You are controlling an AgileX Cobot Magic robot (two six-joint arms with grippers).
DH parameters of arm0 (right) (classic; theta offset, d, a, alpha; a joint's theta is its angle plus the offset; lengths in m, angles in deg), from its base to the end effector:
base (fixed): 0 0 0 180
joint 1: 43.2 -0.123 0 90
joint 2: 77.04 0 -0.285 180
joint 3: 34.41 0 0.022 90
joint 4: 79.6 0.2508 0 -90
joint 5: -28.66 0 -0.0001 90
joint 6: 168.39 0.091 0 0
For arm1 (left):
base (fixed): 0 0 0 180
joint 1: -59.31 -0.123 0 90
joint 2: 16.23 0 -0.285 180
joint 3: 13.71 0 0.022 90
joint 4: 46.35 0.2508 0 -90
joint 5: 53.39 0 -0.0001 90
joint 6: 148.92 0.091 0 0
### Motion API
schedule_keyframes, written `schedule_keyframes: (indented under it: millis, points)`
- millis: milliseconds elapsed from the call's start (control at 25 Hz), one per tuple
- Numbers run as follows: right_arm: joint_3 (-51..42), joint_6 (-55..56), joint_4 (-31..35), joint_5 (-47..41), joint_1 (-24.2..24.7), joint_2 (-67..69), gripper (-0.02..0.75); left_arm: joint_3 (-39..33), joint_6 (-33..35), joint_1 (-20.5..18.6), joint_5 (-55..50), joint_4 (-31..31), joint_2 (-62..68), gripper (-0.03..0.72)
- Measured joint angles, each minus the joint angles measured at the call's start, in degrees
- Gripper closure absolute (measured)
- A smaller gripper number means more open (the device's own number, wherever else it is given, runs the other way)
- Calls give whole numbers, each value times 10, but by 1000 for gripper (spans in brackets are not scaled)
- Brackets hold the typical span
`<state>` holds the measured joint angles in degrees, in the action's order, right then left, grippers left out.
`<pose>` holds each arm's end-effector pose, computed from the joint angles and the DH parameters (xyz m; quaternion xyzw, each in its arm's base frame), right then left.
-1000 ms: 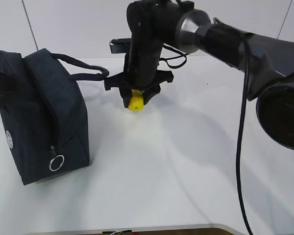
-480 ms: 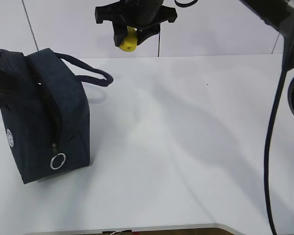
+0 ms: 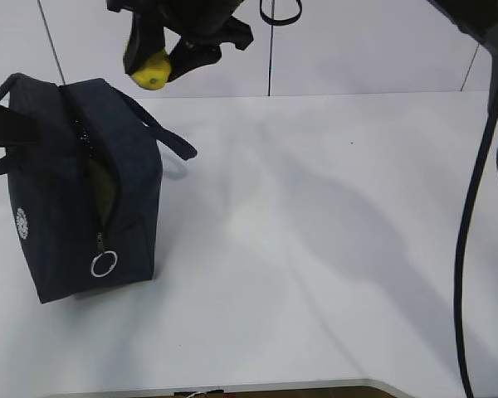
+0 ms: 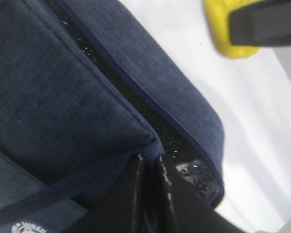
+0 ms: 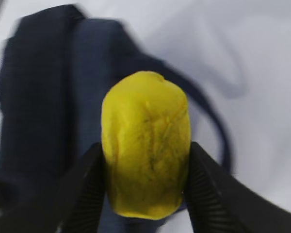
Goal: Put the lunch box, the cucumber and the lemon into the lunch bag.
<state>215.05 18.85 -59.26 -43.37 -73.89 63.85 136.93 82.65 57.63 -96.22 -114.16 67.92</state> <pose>0.4183 0.2833 0.3355 -0.1908 0.9150 0.2673 0.2344 0.2631 -0.0497 0.2786 0.0500 0.8726 -0.3305 0.3560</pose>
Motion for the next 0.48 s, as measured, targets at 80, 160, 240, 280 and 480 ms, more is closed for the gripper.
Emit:
schedule_keyframes:
  millis: [80,160,240,280,480]
  points:
    - [0,-24,53,0,0,0,358,0,23,0,-10,-26,0,686]
    - [0,-47,92,0,0,0,358,0,45,0,-21,-53,0,686]
    - [0,-63,117,0,0,0,358,0,61,0,-28,-72,0,686]
    - [0,-68,122,0,0,0,358,0,67,0,-33,-79,0,686]
    - [0,-75,126,0,-2,0,358,0,76,0,-39,-96,0,686]
